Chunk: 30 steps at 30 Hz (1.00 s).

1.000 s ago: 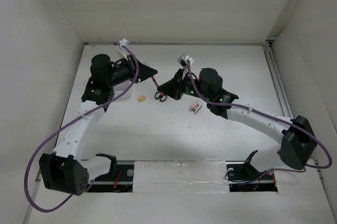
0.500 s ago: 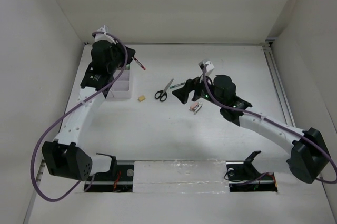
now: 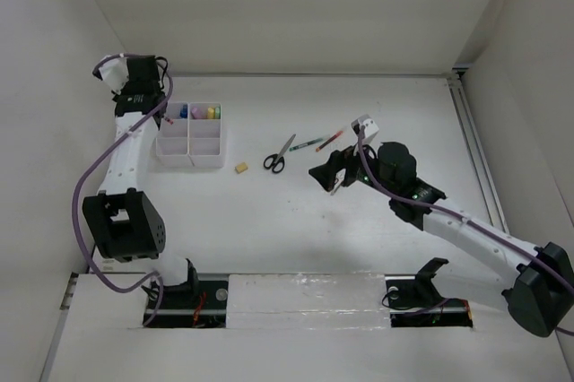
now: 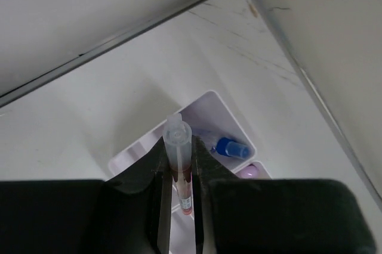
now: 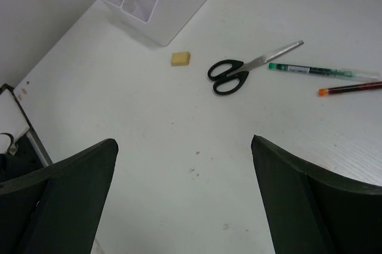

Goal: Sort the stationery into containers
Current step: Place the pen in the storage box.

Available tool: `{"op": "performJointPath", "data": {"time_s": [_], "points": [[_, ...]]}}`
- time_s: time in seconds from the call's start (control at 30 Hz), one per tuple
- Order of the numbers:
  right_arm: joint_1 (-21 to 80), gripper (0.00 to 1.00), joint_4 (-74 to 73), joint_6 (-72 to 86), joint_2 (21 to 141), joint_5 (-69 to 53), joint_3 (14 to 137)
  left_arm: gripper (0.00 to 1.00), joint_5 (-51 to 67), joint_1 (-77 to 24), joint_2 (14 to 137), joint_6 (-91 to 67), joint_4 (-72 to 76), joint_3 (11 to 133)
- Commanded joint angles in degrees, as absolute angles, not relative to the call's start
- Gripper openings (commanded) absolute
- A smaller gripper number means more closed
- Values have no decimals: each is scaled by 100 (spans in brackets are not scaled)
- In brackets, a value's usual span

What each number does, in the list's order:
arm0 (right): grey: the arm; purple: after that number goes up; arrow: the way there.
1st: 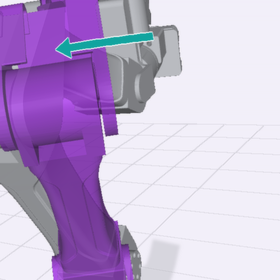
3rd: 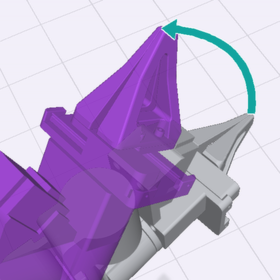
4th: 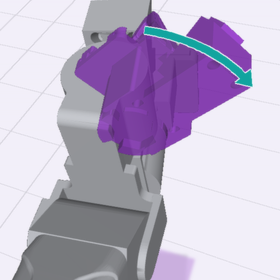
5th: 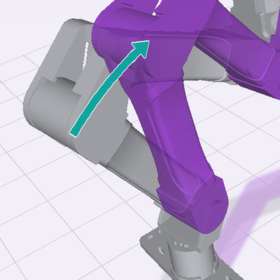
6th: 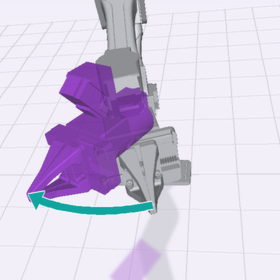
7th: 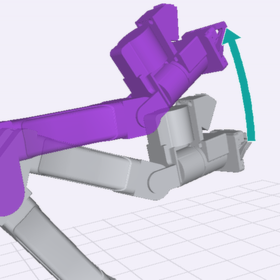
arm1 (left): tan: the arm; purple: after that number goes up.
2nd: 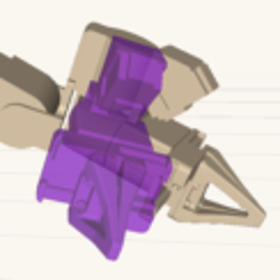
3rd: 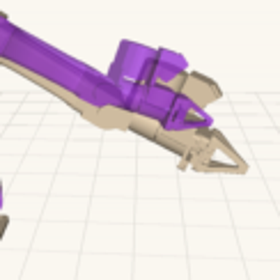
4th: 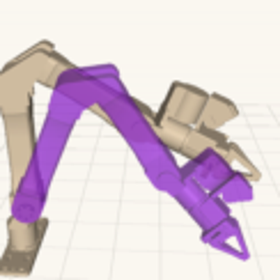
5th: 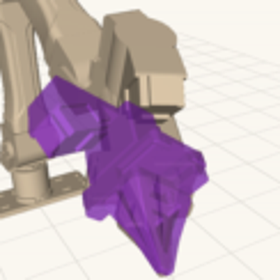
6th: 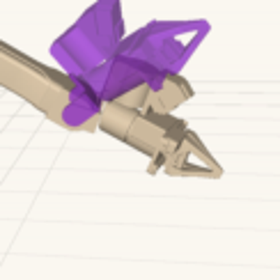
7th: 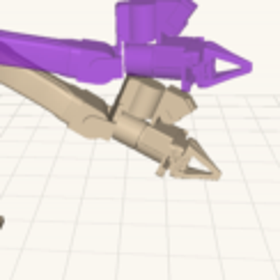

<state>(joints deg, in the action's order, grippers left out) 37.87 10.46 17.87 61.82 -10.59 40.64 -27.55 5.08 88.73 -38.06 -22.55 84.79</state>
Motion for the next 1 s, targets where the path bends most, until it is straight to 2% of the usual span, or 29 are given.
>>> {"op": "performJointPath", "data": {"time_s": [0.0, 0.33, 0.87, 0.97], "points": [[3779, 100, 1072, 1644, 6064, -1204, 3929, 0, -3725, 422, 8999, -4007, -2549, 8807], [3779, 100, 1072, 1644, 5836, -1397, 3744, 0, -4157, 527, 9562, -4315, -2093, 8675], [3779, 100, 1072, 1538, 5950, -1450, 3691, 0, -3489, 527, 9993, -4807, -1362, 8112], [3779, 100, 1072, 1538, 5950, -1450, 3691, 11, -3420, 527, 10055, -4808, -1301, 8051]]}}
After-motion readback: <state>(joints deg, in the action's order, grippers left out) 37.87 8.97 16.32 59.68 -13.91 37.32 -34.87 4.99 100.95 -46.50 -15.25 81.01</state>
